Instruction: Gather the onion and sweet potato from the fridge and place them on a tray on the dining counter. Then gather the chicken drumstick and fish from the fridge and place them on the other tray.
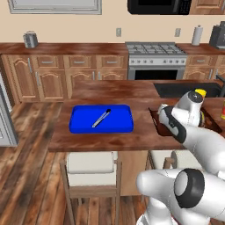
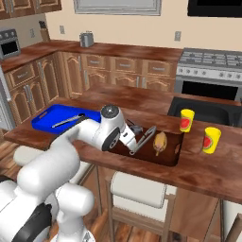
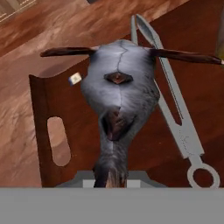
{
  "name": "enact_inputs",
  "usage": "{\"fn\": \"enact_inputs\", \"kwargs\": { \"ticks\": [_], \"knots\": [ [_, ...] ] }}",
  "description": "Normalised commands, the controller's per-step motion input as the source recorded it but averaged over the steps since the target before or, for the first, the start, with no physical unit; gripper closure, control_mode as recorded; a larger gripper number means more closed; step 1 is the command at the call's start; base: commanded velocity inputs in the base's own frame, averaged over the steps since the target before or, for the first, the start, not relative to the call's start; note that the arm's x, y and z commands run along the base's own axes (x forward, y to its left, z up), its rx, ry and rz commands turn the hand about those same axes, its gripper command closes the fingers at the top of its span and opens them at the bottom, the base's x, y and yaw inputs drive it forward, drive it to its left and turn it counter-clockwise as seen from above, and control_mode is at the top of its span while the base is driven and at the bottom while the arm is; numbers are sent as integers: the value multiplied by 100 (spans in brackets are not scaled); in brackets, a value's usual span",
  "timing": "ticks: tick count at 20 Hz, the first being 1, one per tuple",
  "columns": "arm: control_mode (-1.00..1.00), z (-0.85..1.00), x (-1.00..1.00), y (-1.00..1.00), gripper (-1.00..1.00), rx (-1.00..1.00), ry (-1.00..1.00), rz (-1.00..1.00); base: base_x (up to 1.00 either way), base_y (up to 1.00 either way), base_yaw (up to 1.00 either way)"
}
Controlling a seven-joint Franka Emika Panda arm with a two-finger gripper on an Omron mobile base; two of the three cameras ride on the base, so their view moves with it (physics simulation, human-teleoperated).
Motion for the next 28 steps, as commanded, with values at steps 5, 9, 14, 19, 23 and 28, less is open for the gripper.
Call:
{"fn": "enact_inputs", "kwargs": {
  "ticks": [5,9,14,19,23,28],
  "knots": [
    [-100,-20,33,0,100,-2,5,4,0,0,0],
    [-100,-24,33,0,100,-3,7,4,0,0,0],
    [-100,-30,24,-4,100,-3,6,4,0,0,0],
    [-100,-19,17,-9,100,0,2,4,0,0,0],
    [-100,-11,7,-6,-100,0,0,3,0,0,0],
    [-100,-2,0,-2,-100,0,0,2,0,0,0]
  ]
}}
